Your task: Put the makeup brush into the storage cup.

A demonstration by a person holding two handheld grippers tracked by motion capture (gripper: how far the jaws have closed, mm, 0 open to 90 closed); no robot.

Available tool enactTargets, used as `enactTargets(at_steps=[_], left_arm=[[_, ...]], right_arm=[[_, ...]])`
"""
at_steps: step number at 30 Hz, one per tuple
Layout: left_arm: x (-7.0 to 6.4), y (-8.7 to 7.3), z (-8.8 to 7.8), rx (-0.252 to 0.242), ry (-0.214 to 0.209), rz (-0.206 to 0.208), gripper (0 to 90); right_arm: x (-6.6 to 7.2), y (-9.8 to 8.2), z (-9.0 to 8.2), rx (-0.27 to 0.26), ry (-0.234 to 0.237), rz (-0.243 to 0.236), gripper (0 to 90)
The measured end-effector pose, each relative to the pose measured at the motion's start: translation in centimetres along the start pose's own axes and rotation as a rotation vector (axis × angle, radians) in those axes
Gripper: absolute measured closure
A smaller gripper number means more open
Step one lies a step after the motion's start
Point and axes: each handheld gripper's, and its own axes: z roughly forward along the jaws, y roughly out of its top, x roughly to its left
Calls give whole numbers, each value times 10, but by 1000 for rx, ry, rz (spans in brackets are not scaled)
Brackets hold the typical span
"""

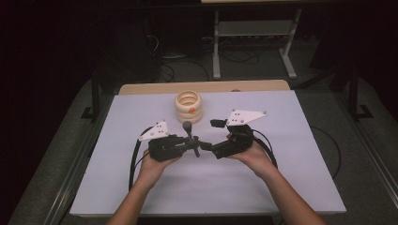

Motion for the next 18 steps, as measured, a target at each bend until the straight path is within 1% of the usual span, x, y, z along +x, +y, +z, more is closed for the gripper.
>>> enactTargets(at_steps=[1, 2, 3, 5, 6, 7, 8, 9, 13, 14, 18], left_arm=[[1, 0, -1, -2, 2, 6, 785], [1, 0, -2, -6, 2, -2, 785], [1, 0, -3, -4, 4, 2, 785], [2, 0, -4, -8, 7, -3, 785], [2, 0, -5, -2, 9, -1, 785], [3, 0, -6, 3, 10, 2, 785], [3, 0, -7, 3, 12, 7, 785], [2, 0, -7, 0, 14, 4, 785], [2, 1, -9, -4, 14, 3, 785], [3, 1, -10, -4, 18, 4, 785], [3, 1, -12, 1, 21, 2, 785]], right_arm=[[0, -1, -1, 0, -10, 3, 104], [-1, -1, -2, -3, -14, -3, 98], [-1, -2, -3, -4, -21, 6, 95], [-2, -4, -5, -8, -34, 13, 71], [-2, -4, -6, -9, -39, 12, 58], [-1, -5, -7, 0, -38, 15, 46], [0, -6, -7, 3, -48, 9, 31], [0, -7, -9, 5, -59, 7, 23], [0, -11, -13, 2, -72, 18, 10], [0, -12, -17, 2, -85, 23, 8], [-1, -18, -22, 3, -108, 14, 8]])
